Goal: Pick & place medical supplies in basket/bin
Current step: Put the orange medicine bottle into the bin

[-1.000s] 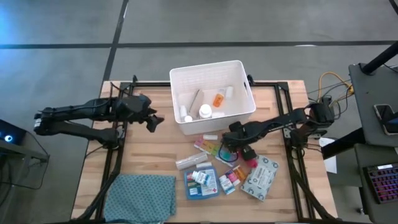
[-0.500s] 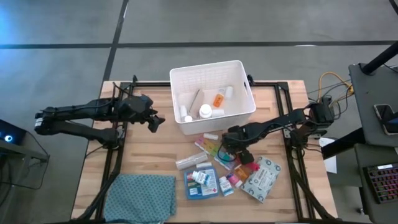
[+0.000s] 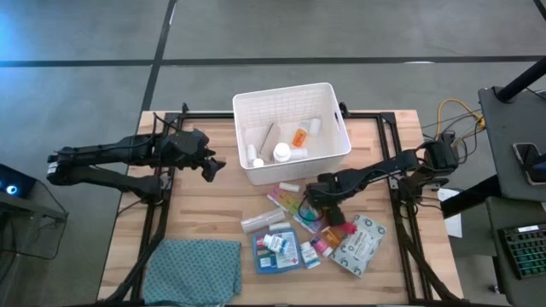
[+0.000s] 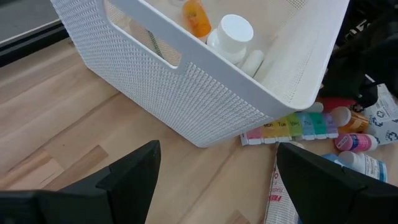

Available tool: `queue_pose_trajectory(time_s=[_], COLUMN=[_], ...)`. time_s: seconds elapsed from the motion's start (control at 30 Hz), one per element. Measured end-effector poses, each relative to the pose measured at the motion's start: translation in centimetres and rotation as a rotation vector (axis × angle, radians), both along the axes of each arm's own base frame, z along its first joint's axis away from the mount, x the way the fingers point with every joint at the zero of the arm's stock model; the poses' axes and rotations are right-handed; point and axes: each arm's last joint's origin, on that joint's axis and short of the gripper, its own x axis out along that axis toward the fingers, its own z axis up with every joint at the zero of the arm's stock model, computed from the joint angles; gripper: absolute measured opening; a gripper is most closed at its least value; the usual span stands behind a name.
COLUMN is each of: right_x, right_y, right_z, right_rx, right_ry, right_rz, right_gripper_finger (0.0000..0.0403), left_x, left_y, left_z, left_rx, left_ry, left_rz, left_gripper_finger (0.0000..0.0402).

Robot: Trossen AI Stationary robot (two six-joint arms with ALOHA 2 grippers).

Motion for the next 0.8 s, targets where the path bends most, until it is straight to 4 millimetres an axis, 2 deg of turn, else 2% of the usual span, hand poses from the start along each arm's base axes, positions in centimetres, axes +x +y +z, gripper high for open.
queue_pose_trajectory(time_s=[0.23, 0.37, 0.47, 0.63, 0.8], right_x=[0.2, 0.6, 1.0, 1.4, 1.9], right_y=[0.7, 1.2, 1.5, 1.9, 2.1], right_z=[0.6, 2.0, 3.8, 8.6, 15.2], right_rx=[0.023, 0.024, 0.006, -0.009, 0.005], right_ry=[0.016, -0.016, -0.072, -0.22, -0.469], right_rz=[-0.101, -0.148, -0.2, -0.314, -0.439], right_gripper_finger=[0.0172, 0.0159, 0.0159, 0.0159, 0.0159], left_x=[0.0, 0.0, 0.0, -0.1, -0.2], left_y=[0.0, 0.0, 0.0, 0.0, -0.1], left_z=[0.0, 0.0, 0.0, -0.1, -0.2], left_rx=[0.004, 0.004, 0.005, 0.005, 0.018], left_ry=[0.002, 0.002, 0.005, 0.019, 0.04], left_rz=[-0.003, -0.005, -0.019, -0.023, -0.038], left_gripper_finger=[0.0299, 0.0299, 0.0299, 0.0299, 0.0299])
